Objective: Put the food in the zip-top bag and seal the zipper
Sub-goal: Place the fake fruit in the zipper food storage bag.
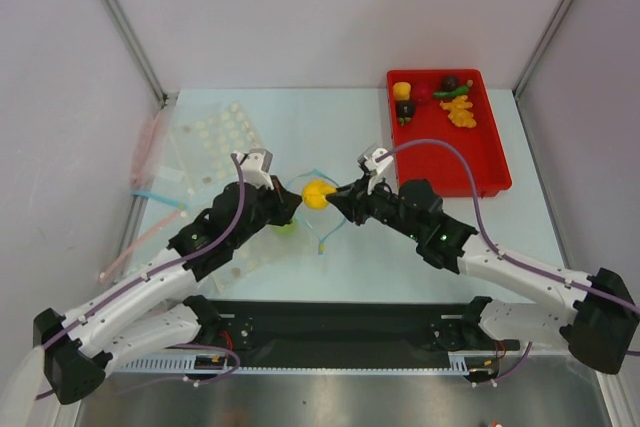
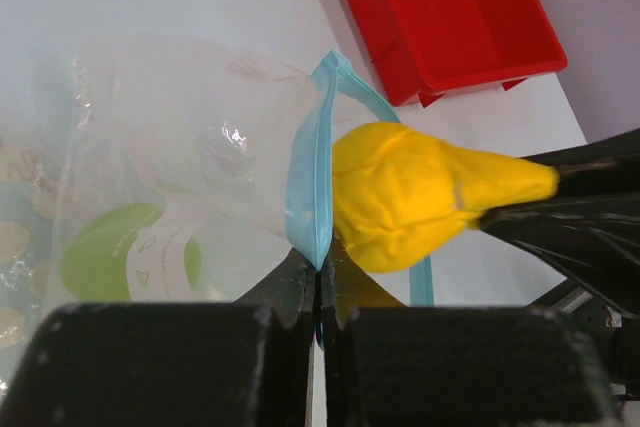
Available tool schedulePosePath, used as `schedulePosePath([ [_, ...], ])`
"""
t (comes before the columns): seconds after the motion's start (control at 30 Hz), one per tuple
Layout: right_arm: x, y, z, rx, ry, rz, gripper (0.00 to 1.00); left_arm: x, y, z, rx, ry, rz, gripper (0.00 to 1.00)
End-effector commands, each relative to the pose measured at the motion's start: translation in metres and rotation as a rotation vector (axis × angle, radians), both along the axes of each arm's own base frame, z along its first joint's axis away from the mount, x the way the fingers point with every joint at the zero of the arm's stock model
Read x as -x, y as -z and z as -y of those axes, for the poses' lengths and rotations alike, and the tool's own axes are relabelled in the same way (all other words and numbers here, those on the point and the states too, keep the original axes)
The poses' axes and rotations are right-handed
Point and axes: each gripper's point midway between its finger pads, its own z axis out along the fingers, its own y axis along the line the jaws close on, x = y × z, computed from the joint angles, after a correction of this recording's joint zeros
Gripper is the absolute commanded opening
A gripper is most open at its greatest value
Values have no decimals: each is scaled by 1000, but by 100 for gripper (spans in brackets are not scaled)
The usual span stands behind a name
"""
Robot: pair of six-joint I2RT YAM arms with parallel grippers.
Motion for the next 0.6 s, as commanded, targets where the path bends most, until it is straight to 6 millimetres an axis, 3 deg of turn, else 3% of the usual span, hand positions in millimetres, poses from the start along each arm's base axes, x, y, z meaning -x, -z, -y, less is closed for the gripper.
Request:
schedulePosePath([
  [0.0, -4, -1, -18, -7, -39, 8, 3, 1, -22, -2, 62, 4, 70, 0],
  [0.23, -11, 18, -24, -5, -12, -14, 0, 19, -39, 14, 164, 133, 119, 0],
  [0.43, -13, 19, -25, -19, 25, 19, 0, 32, -50, 34, 212, 268, 143, 0],
  [0.57, -30, 38, -20, 24, 136, 5, 0, 40, -54, 43, 236, 336, 150, 0],
])
